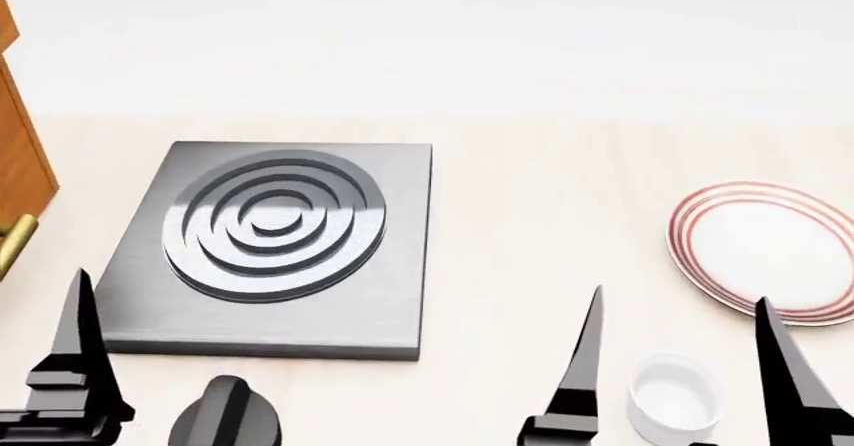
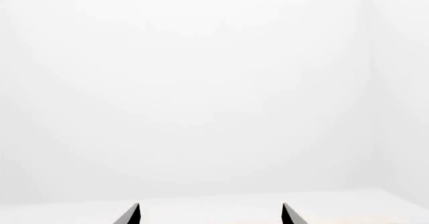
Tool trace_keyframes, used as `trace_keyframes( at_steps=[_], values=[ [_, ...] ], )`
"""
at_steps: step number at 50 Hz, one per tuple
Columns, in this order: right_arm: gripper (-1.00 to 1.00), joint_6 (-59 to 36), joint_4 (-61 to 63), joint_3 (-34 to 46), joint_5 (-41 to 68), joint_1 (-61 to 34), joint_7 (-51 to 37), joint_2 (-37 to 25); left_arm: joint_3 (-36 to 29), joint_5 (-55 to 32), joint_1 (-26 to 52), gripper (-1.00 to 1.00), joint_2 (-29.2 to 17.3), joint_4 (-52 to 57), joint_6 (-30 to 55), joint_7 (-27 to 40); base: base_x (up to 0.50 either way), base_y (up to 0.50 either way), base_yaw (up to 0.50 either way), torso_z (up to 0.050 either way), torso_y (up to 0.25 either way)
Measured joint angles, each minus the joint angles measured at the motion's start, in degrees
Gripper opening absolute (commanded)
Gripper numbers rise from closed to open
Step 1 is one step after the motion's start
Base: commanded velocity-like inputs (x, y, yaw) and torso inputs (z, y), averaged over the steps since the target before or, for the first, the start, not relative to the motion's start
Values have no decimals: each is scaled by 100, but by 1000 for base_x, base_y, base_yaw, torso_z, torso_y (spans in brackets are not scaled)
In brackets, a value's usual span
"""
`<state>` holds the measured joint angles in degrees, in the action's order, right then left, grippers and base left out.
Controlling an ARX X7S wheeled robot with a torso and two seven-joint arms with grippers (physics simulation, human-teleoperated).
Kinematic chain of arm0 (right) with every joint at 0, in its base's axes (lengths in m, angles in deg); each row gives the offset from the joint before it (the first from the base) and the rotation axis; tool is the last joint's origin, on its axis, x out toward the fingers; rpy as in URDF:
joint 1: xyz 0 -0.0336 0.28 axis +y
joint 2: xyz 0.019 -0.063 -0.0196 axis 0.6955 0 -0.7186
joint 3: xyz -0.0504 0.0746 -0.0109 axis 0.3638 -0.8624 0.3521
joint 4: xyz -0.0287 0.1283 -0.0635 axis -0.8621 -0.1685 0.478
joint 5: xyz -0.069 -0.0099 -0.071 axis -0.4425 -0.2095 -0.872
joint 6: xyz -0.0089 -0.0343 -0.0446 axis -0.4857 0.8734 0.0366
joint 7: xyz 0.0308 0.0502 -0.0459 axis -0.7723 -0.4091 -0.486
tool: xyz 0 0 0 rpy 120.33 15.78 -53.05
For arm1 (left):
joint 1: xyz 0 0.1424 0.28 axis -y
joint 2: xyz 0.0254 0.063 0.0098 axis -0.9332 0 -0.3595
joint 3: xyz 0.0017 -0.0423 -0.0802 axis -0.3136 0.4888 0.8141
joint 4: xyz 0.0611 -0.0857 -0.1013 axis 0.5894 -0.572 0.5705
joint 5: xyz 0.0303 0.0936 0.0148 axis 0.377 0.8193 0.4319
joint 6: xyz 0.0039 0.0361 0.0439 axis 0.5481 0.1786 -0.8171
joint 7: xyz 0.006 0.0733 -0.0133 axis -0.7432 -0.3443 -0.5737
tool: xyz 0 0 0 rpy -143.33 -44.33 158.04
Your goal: Pick the akita bowl on the cookies box and place it on the plate.
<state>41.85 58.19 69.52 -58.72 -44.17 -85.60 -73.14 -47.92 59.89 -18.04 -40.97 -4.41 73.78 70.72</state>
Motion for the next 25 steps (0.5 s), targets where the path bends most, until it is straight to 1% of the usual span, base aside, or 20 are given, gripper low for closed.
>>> trace_keyframes(
  at_steps=[1, 18, 25],
  values=[
    [100, 0, -10, 7, 7, -1, -1, -5, -5, -4, -2, 100, -6, -3, -5, 6, 0, -86, 0, 0, 0],
    [100, -69, -1, -1, 175, -13, -87, -106, -60, -94, -19, 100, -108, -14, -59, 113, -174, -500, 0, 0, 0],
    [100, -63, 28, -12, 204, -1, -122, -156, -78, -133, -17, 100, -147, -7, -69, 156, -116, -500, 0, 0, 0]
  ],
)
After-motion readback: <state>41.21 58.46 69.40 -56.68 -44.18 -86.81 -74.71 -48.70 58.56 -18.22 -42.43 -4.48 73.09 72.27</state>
